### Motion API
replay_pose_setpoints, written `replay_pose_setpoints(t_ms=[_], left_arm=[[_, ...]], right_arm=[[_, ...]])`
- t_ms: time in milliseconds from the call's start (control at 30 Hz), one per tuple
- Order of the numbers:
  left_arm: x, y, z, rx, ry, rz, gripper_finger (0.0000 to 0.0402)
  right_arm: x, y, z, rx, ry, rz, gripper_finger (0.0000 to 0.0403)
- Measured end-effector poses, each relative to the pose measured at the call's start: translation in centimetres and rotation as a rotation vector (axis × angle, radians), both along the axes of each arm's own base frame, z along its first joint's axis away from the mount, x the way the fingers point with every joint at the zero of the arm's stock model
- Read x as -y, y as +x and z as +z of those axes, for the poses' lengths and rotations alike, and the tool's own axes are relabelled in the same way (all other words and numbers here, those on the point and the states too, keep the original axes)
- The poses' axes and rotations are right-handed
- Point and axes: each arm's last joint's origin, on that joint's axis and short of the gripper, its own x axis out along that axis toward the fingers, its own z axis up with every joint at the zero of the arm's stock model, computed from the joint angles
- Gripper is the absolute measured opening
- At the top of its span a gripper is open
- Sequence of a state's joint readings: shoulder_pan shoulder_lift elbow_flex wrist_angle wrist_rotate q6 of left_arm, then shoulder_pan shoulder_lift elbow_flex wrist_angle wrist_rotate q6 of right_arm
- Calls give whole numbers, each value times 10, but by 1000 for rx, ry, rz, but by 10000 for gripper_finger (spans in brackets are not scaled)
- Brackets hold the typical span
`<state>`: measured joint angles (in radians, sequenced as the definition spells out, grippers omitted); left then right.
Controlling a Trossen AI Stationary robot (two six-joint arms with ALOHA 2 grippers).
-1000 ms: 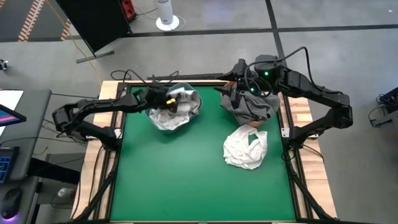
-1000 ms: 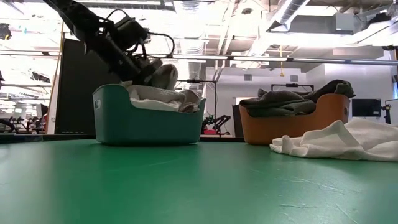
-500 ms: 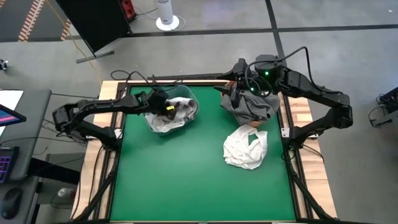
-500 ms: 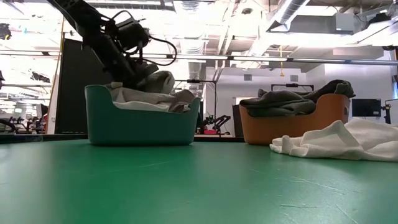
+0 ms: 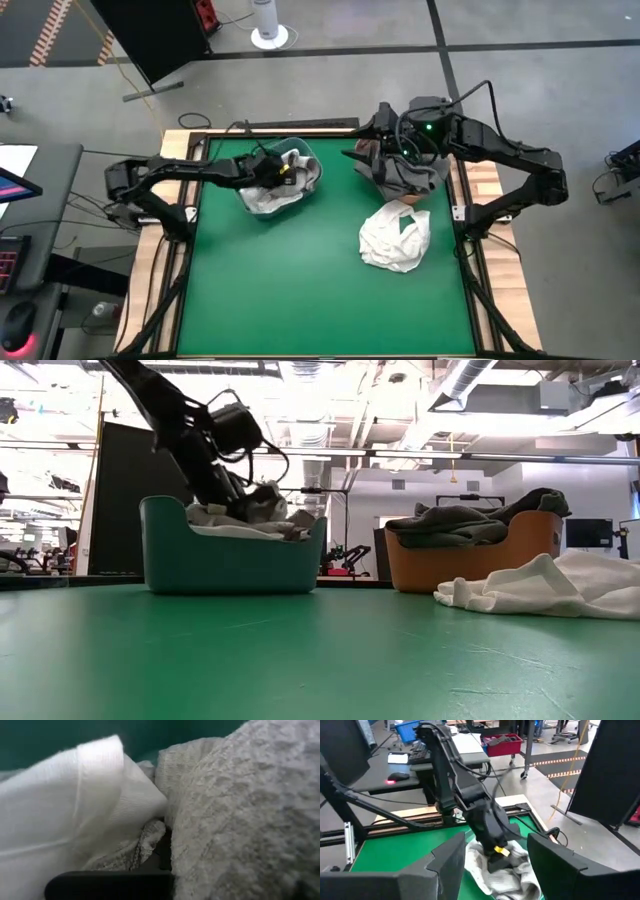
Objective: Sort towels by color in basket
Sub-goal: Put the gray towel into the blue bin
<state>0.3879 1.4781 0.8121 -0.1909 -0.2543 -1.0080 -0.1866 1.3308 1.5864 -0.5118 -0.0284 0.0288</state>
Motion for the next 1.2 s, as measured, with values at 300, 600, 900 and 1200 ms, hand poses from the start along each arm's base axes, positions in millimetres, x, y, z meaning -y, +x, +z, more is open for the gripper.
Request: replay_pose_setpoints(t_ms=[300,600,900,1200], left_arm=[[-17,33,-24,-100,-67,109,3],[-26,53,-31,-279,-150,189,12],[-29,61,-18,-258,-144,158,70],[-34,77,18,-275,-102,41,164]], right_arm=[[-18,3,0,-7,-12,72,240],[-37,4,-2,-23,-19,142,240],[-44,2,-9,-96,-21,168,240],[-47,0,-14,-155,-21,182,240]])
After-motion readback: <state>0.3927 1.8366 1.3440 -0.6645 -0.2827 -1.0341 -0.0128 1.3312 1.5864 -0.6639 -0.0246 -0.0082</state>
